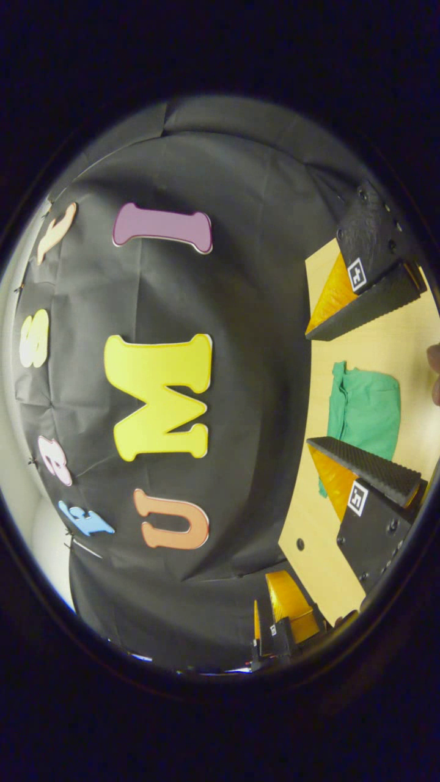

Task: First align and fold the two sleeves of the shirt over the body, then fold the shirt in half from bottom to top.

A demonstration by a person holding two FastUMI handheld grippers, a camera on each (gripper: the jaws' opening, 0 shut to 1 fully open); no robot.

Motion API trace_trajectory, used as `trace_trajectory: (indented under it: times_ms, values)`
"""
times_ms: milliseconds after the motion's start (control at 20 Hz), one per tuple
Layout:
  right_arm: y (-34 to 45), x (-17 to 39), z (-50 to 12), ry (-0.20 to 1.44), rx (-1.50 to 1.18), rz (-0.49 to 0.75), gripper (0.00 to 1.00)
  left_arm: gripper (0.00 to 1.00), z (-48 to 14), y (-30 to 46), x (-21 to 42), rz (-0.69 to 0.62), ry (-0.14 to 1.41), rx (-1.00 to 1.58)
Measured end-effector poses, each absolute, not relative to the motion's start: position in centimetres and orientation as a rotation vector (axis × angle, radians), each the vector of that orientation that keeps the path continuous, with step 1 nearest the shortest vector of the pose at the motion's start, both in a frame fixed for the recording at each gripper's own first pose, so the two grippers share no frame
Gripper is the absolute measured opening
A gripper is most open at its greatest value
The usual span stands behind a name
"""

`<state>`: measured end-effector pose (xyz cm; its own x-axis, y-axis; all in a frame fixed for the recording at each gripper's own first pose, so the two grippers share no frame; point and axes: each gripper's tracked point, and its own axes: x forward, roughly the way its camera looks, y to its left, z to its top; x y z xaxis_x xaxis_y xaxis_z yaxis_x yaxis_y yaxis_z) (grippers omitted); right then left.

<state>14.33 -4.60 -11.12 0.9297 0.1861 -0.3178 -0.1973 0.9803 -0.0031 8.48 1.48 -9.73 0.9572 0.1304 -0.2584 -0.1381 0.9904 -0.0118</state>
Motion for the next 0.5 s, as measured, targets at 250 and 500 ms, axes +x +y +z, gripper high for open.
trace_trajectory:
  times_ms: [250, 500]
  values:
    - [-3.4, 5.4, -7.4, 0.234, -0.081, 0.259, 0.94, 1.00, -5.9, 0.0, 1.3, 0.165, 0.192, -0.002]
    - [-3.0, 0.0, -4.7, 0.172, -0.081, 0.264, 0.95, 1.00, -4.6, -0.3, -3.3, 0.196, 0.182, -0.005]
